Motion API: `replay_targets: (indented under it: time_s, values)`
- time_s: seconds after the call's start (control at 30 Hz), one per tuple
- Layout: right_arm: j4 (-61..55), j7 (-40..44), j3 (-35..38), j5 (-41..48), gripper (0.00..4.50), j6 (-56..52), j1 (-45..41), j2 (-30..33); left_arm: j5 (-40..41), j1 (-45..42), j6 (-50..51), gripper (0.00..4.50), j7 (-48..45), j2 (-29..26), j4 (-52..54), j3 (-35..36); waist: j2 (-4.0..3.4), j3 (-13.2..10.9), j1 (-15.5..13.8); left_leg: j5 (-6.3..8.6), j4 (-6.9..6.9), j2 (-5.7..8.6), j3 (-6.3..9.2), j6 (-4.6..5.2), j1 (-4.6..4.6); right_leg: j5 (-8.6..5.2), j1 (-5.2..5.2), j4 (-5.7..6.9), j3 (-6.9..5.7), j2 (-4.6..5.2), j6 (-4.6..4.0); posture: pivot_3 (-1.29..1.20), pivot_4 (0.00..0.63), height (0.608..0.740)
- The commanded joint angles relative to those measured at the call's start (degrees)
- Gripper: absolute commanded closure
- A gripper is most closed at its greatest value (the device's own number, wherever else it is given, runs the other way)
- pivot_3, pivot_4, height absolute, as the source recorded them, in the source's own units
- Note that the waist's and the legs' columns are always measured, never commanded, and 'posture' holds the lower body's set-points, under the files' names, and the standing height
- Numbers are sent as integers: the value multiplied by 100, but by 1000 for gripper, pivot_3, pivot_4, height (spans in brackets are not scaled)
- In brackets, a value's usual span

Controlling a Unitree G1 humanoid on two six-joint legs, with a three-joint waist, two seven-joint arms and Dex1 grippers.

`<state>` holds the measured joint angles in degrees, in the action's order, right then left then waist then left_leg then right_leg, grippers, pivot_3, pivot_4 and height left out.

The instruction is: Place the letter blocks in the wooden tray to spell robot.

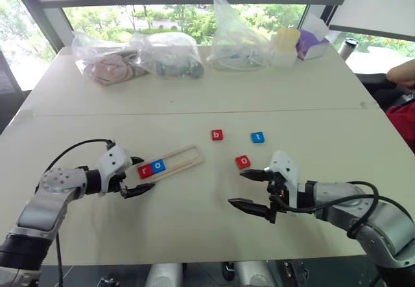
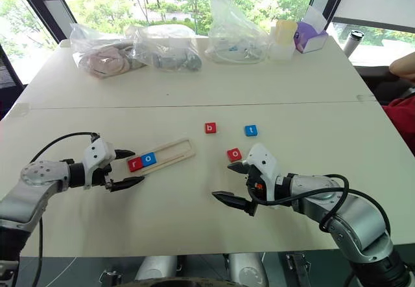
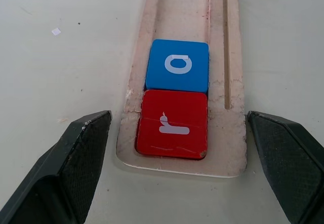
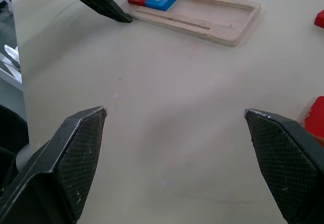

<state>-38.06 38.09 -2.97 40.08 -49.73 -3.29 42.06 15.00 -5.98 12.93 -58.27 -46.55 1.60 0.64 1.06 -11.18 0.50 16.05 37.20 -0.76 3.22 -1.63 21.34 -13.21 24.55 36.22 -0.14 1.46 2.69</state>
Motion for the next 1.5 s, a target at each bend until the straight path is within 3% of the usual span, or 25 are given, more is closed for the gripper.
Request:
replay_targets:
  time_s: [0.03,0.3,0.43,0.47,0.73,0.87,1.0,1.3,1.37,1.4,1.5]
  values:
    - [-115,-36,18,-29,23,108,-51,-64,-278,-37,-77,0,85,23,-164,-156,-4,2,-3,0,2,0,0,0,0,0,-1,0,0,0,0,0,150,740]
    - [-20,-64,-29,-137,23,151,-94,-152,-187,-104,166,0,-258,64,-306,-421,-29,22,0,0,8,3,-1,0,-3,1,-8,0,0,2,3,0,150,740]
    - [53,-102,5,-221,0,204,-92,-229,-191,-133,143,1231,-315,115,-338,-412,-40,30,2,0,7,4,-2,0,-3,2,-8,0,0,2,4,0,150,740]
    - [63,-100,13,-237,0,221,-76,-236,-231,-141,126,1341,-317,107,-357,-427,-41,30,2,0,7,4,-2,0,-3,2,-8,0,0,2,5,0,150,740]
    - [92,-121,17,-367,0,311,29,-303,-290,-358,-258,1341,-474,103,-481,-455,-44,33,0,0,7,5,0,0,-3,2,-9,0,0,1,5,0,150,740]
    - [166,-119,151,-384,0,337,106,-288,-170,-819,-553,1341,-1111,-3,-317,-579,-40,31,-16,0,9,7,2,0,2,2,-8,0,0,1,5,0,150,740]
    - [250,-178,395,-458,0,402,238,-225,-664,-1552,-1272,1341,-1791,-190,-900,-1078,-34,27,0,0,8,11,1,0,6,3,-5,-2,0,-1,5,0,150,740]
    - [-34,-435,557,-407,0,287,465,-365,-1037,-2645,-1894,1341,-2060,447,-2569,-1469,-34,27,16,0,5,8,5,1,4,12,-4,1,0,-14,21,0,150,740]
    - [-131,-569,572,-390,0,246,525,-430,-936,-2622,-1749,320,-2186,495,-2566,-1457,-34,27,16,0,6,8,5,1,4,12,-4,1,0,-13,22,0,150,740]
    - [-156,-635,576,-381,0,207,516,-462,-900,-2592,-1704,48,-2212,503,-2530,-1442,-34,28,16,0,6,8,5,1,4,13,-4,1,1,-12,22,0,150,740]
    - [-111,-878,570,-457,0,188,334,-625,-969,-2501,-1829,48,-2027,525,-2461,-1381,-36,28,28,0,7,8,4,1,3,13,-5,2,2,-11,22,0,150,740]
